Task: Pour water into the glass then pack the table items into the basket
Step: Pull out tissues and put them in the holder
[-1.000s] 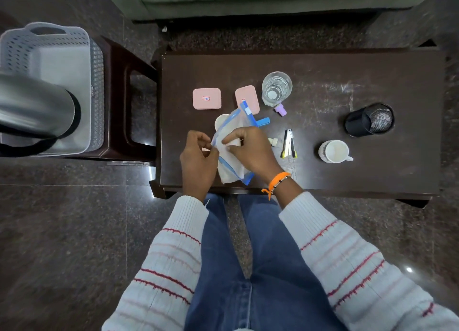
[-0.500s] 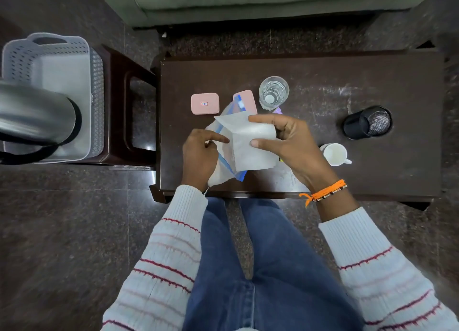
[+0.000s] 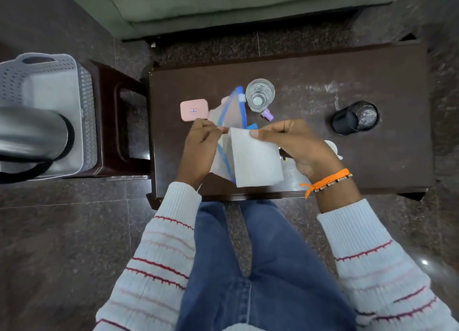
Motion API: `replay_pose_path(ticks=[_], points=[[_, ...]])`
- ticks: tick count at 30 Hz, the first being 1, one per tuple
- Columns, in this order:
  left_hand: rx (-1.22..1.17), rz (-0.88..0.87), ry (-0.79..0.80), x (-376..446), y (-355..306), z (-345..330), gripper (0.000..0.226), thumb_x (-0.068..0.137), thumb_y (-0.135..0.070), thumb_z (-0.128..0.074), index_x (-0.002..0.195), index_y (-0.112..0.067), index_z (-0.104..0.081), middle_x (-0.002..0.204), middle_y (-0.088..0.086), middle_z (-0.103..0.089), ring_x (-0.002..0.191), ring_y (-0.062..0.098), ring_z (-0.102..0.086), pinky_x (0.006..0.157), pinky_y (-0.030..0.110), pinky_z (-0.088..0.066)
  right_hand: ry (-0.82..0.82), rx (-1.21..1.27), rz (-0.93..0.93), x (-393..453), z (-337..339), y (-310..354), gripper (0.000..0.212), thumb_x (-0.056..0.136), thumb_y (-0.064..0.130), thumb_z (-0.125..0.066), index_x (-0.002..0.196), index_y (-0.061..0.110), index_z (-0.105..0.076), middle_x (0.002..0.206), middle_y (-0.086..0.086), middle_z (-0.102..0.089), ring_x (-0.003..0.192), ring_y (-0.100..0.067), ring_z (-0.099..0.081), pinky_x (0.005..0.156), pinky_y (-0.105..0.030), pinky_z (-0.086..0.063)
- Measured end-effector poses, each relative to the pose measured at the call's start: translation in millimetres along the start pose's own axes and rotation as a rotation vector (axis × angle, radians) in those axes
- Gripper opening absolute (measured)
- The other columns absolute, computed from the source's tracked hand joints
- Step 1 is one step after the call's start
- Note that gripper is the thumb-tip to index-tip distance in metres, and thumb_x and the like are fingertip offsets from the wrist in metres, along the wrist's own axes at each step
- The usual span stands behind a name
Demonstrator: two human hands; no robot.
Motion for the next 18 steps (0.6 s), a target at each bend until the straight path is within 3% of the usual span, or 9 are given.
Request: replay_pose_path(ticks=[1, 3, 5, 8, 12, 15, 18], points=[[-0.014, -0.001, 0.033, -2.4, -2.2, -0.9, 0.023, 0.093, -0.01, -0.049, 0.074, -0.02, -0.055, 0.088, 0.002, -0.05, 0.083, 0.012, -0.051, 0.078, 0.027, -0.042, -0.01, 0.04, -0.021, 1.3, -0.1, -0.9, 0.006, 0.078, 0.017, -0.073, 0.074, 0.013, -0.074, 0.057, 0.011, -0.071, 0.095, -0.007, -0.057, 0.052, -0.011, -0.046], [0.017, -0.038, 0.092, -6.3, -4.4, -3.0, 0.022, 0.092, -0.008, -0.05, 0.073, -0.016, -0.056, 0.083, -0.003, -0.048, 0.074, 0.007, -0.048, 0.072, 0.021, -0.039, -0.058, 0.151, -0.05, 2.8, -0.7, -0.9, 0.009, 0.079, 0.016, -0.071, 0.071, 0.014, -0.072, 0.059, 0.008, -0.071, 0.062, -0.003, -0.064, 0.052, -0.015, -0.05], [0.088, -0.078, 0.116, -7.3, -4.4, -5.6, 0.016, 0.09, -0.006, -0.054, 0.078, -0.004, -0.064, 0.086, -0.003, -0.049, 0.075, 0.004, -0.049, 0.069, 0.015, -0.038, -0.138, 0.241, -0.055, 5.1, -1.8, -1.8, 0.011, 0.08, 0.014, -0.07, 0.069, 0.014, -0.07, 0.068, 0.005, -0.07, 0.05, -0.004, -0.063, 0.049, -0.015, -0.051], [0.148, -0.103, 0.092, -4.7, -3.2, -10.0, 0.019, 0.087, -0.01, -0.062, 0.086, 0.007, -0.068, 0.09, 0.004, -0.052, 0.075, 0.008, -0.049, 0.069, 0.016, -0.039, -0.221, 0.269, -0.067, 6.5, -4.0, -3.2, 0.005, 0.08, 0.012, -0.07, 0.078, 0.016, -0.067, 0.075, 0.002, -0.068, 0.052, -0.006, -0.064, 0.044, -0.014, -0.049], [0.134, -0.104, 0.063, -3.1, -2.0, -15.6, 0.02, 0.087, -0.012, -0.064, 0.085, 0.006, -0.071, 0.082, -0.003, -0.052, 0.072, 0.005, -0.051, 0.066, 0.012, -0.04, -0.247, 0.422, -0.051, 3.4, -9.0, -4.0, 0.036, 0.08, 0.001, -0.067, 0.113, 0.008, -0.057, 0.092, -0.004, -0.065, 0.061, -0.011, -0.066, 0.043, -0.017, -0.051], [0.102, -0.089, 0.103, -3.0, 0.8, -19.6, 0.017, 0.087, -0.01, -0.064, 0.089, 0.004, -0.072, 0.09, 0.001, -0.055, 0.079, 0.007, -0.053, 0.07, 0.016, -0.043, -0.314, 0.405, -0.015, 3.4, -13.3, -8.5, 0.04, 0.079, -0.001, -0.067, 0.115, 0.012, -0.054, 0.107, -0.011, -0.063, 0.075, -0.019, -0.064, 0.048, -0.021, -0.054], [0.087, -0.074, 0.143, -4.7, 0.6, -24.4, 0.014, 0.086, -0.01, -0.065, 0.092, 0.0, -0.073, 0.089, -0.003, -0.056, 0.079, 0.005, -0.054, 0.067, 0.011, -0.042, -0.393, 0.455, 0.029, 3.3, -17.9, -11.6, 0.04, 0.079, -0.001, -0.068, 0.115, 0.011, -0.056, 0.092, -0.004, -0.066, 0.068, -0.012, -0.064, 0.049, -0.022, -0.055]])
Point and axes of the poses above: each hand's wrist, its own x-axis towards the middle knuckle, its own z-axis out of the back of the hand, y = z × x, the point moved 1 cm from there along x, towards the middle knuckle
